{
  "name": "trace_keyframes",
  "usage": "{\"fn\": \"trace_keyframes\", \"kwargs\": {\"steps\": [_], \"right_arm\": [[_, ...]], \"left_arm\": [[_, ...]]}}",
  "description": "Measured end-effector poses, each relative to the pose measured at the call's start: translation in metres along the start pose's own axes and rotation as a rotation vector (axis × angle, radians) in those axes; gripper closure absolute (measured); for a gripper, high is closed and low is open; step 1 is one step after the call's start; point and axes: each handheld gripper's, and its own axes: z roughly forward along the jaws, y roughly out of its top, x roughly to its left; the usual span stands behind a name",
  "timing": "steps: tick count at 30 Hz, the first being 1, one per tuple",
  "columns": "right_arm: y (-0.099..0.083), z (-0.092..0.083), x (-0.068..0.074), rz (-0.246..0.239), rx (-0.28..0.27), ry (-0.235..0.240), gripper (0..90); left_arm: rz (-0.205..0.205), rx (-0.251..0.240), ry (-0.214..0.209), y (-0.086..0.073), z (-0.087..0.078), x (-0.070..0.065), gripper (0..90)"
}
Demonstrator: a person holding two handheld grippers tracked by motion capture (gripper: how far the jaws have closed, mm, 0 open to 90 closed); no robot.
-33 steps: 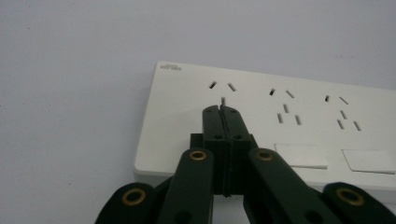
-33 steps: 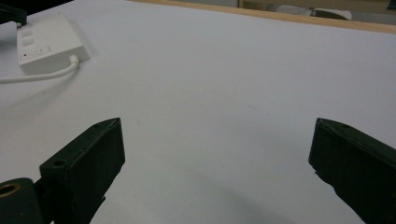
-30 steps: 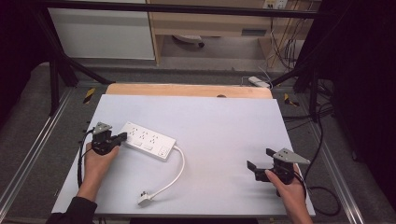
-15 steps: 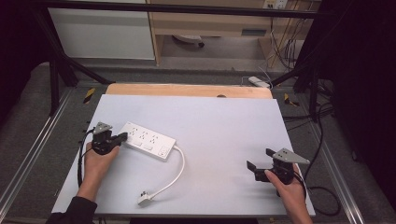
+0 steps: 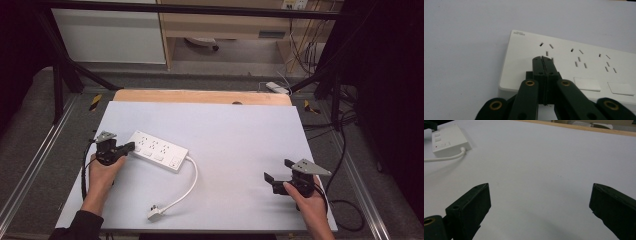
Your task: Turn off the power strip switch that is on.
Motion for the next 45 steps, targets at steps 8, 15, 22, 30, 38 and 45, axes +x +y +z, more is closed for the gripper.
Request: {"fn": "trace_keyframes", "kwargs": {"steps": [8, 15, 22, 30, 38, 45], "right_arm": [[0.0, -0.0001, -0.0002, 0.0, -0.001, 0.0, 4.1], [0.0001, -0.0004, -0.0003, 0.0, -0.003, 0.001, 4.4], [0.0001, -0.0005, -0.0004, 0.0, -0.004, 0.001, 4.3], [-0.0001, -0.0002, -0.0004, 0.002, -0.002, 0.0, 4.3], [0.0, -0.0002, -0.0004, 0.002, -0.003, 0.002, 4.2], [-0.0001, -0.0002, -0.0004, 0.005, -0.002, 0.0, 4.2]], "left_arm": [[0.047, 0.005, 0.023, 0.0005, 0.0004, -0.004, 90.0], [0.056, 0.003, 0.03, 0.0005, 0.0004, -0.0049, 90.0], [0.065, 0.003, 0.035, 0.0006, 0.0006, -0.0056, 90.0], [0.071, 0.002, 0.041, 0.0006, 0.0005, -0.0057, 90.0], [0.073, -0.005, 0.041, 0.0017, -0.0015, -0.0063, 90.0], [0.071, -0.012, 0.037, 0.0032, -0.0031, -0.0085, 90.0]]}}
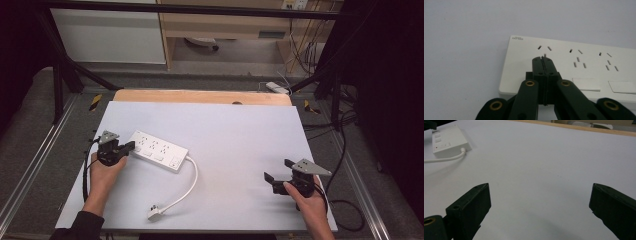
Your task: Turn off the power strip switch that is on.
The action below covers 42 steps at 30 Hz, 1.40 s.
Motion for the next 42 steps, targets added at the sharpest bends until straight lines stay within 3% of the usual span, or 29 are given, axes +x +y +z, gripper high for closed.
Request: {"fn": "trace_keyframes", "kwargs": {"steps": [16, 31, 35, 42], "right_arm": [[0.0, 0.0, 0.0, -0.004, -0.003, 0.0, 4.2], [0.0, 0.0, 0.0, 0.0, 0.001, -0.003, 4.2], [0.0, 0.0, 0.0, -0.003, -0.002, -0.003, 4.1], [0.001, -0.001, 0.0, -0.001, -0.002, -0.002, 4.1]], "left_arm": [[0.014, -0.057, -0.01, 0.007, -0.009, -0.007, 86.8], [-0.017, -0.129, -0.029, 0.015, -0.015, -0.015, 56.6], [-0.025, -0.143, -0.028, 0.017, -0.016, -0.019, 44.0], [-0.01, -0.165, -0.028, 0.021, -0.02, -0.025, 33.9]]}}
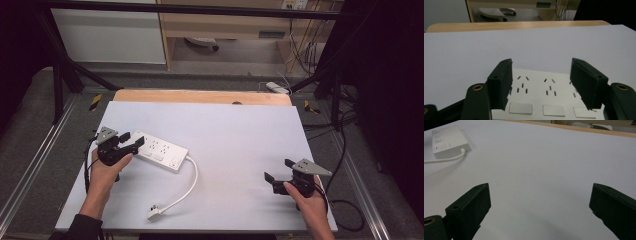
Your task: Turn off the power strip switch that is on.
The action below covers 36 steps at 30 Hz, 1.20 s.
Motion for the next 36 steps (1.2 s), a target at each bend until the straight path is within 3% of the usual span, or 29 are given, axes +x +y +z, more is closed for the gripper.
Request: {"fn": "trace_keyframes", "kwargs": {"steps": [10, 13, 22, 29, 32, 36], "right_arm": [[0.0, 0.0, 0.0, -0.003, -0.002, 0.002, 4.0], [0.0, 0.0, 0.0, -0.005, -0.003, 0.003, 4.0], [0.0, 0.0, 0.0, -0.004, -0.003, 0.005, 4.0], [0.0, 0.0, 0.0, -0.006, -0.003, 0.004, 4.0], [0.0, 0.0, 0.0, -0.006, -0.001, 0.005, 4.0], [0.001, 0.0, 0.0, -0.006, -0.002, 0.004, 4.0]], "left_arm": [[0.026, -0.006, -0.01, 0.007, -0.003, -0.009, 23.6], [0.011, -0.014, 0.002, 0.01, -0.005, -0.009, 15.4], [-0.023, -0.017, -0.006, 0.017, -0.012, -0.009, 7.6], [-0.014, -0.048, -0.009, 0.024, -0.02, -0.015, 6.1], [0.01, -0.062, -0.026, 0.025, -0.025, -0.018, 6.1], [0.006, -0.08, -0.032, 0.027, -0.033, -0.023, 6.4]]}}
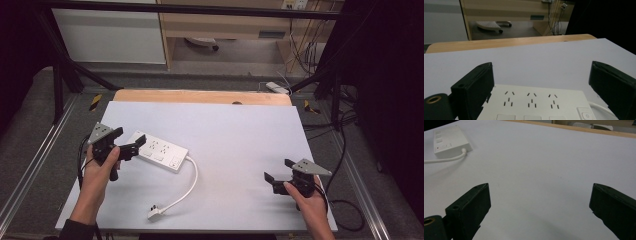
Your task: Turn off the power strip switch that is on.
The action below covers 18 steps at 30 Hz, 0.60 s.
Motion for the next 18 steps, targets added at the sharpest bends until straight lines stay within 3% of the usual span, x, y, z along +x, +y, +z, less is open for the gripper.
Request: {"fn": "trace_keyframes", "kwargs": {"steps": [4, 7, 18], "right_arm": [[0.0, 0.001, 0.0, 0.0, 0.009, 0.0, 4.0], [0.0, 0.001, 0.0, -0.001, 0.006, 0.001, 4.0], [0.0, 0.001, 0.001, -0.005, 0.004, 0.001, 4.0]], "left_arm": [[0.009, -0.007, -0.011, 0.004, -0.01, -0.004, 6.8], [-0.014, -0.019, -0.022, 0.009, -0.019, -0.006, 6.8], [0.02, -0.05, -0.03, 0.026, -0.05, -0.018, 6.3]]}}
